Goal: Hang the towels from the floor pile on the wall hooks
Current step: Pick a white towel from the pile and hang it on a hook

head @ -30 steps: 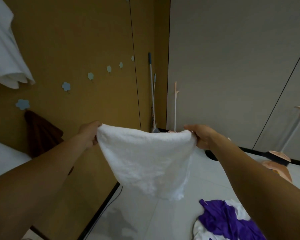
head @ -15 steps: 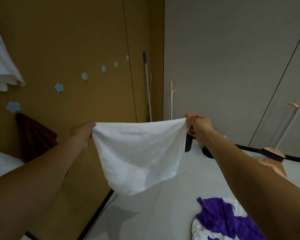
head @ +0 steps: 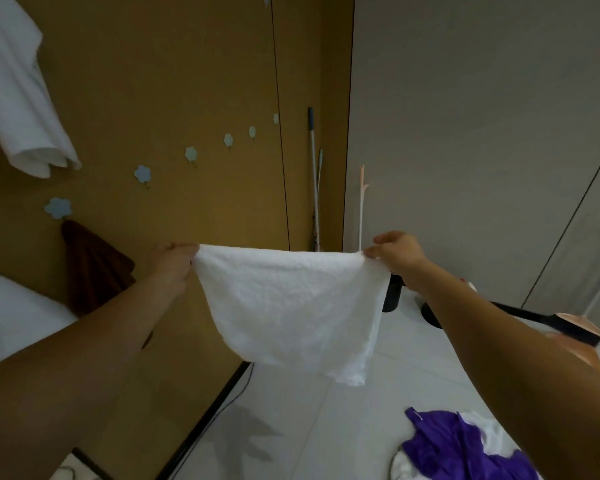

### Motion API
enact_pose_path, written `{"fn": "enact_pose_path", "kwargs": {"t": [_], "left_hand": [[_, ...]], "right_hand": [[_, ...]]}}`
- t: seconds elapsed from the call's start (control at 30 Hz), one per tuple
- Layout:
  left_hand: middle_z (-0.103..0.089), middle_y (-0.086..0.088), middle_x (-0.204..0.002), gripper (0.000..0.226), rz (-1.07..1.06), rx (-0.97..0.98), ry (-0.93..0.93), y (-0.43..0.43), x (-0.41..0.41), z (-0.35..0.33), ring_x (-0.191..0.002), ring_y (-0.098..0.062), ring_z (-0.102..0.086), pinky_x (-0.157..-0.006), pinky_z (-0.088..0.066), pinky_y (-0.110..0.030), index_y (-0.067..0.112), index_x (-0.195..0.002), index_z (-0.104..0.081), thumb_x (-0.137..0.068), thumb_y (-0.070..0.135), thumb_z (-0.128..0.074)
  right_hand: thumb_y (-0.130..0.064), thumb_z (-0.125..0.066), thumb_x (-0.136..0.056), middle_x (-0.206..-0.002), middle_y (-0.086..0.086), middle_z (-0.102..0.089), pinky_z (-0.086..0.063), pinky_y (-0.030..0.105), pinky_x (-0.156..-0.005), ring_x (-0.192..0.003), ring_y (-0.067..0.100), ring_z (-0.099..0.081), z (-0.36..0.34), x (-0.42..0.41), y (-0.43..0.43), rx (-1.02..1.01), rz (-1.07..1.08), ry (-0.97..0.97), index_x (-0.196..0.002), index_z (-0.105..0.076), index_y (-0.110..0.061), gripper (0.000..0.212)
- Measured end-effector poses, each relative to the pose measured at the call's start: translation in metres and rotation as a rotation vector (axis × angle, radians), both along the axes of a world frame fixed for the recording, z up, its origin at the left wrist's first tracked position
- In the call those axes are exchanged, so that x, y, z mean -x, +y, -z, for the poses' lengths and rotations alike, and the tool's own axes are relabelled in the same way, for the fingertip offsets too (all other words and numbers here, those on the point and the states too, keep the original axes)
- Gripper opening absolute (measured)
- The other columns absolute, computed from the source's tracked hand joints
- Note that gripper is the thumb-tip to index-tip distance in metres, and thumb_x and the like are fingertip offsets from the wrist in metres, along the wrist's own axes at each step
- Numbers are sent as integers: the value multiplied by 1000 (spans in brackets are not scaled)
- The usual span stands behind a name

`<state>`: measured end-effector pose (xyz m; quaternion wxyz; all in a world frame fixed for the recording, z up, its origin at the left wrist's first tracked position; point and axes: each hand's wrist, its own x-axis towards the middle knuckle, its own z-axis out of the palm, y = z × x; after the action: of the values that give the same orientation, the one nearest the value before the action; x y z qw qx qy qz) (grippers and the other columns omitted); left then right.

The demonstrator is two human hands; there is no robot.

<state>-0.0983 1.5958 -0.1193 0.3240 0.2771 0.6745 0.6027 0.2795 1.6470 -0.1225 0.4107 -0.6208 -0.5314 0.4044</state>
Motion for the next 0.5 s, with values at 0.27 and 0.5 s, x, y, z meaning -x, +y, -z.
{"fn": "enact_pose_path", "kwargs": {"t": [0.27,0.5], "left_hand": [[-59,-13,-127,46,-114,-17,43,-18,0,-1,-117,-33,-55,-95,-48,-39,18,-125,-62,-82,2,-58],[-60,-14,-125,45,-139,24,382,-44,6,-11,-95,-18,-52,-79,-41,-25,4,-125,-60,-80,6,-69]], "right_hand": [[-48,-89,-54,-122,2,-47,-44,42,-101,-109,26,-52,-13,10,12,-29,-293,-368,-117,-63,-27,72],[-53,-67,-82,-105,2,-63,-57,39,-82,-85,18,-64,-18,40,31,-243,-336,-601,-94,-75,-23,33]]}}
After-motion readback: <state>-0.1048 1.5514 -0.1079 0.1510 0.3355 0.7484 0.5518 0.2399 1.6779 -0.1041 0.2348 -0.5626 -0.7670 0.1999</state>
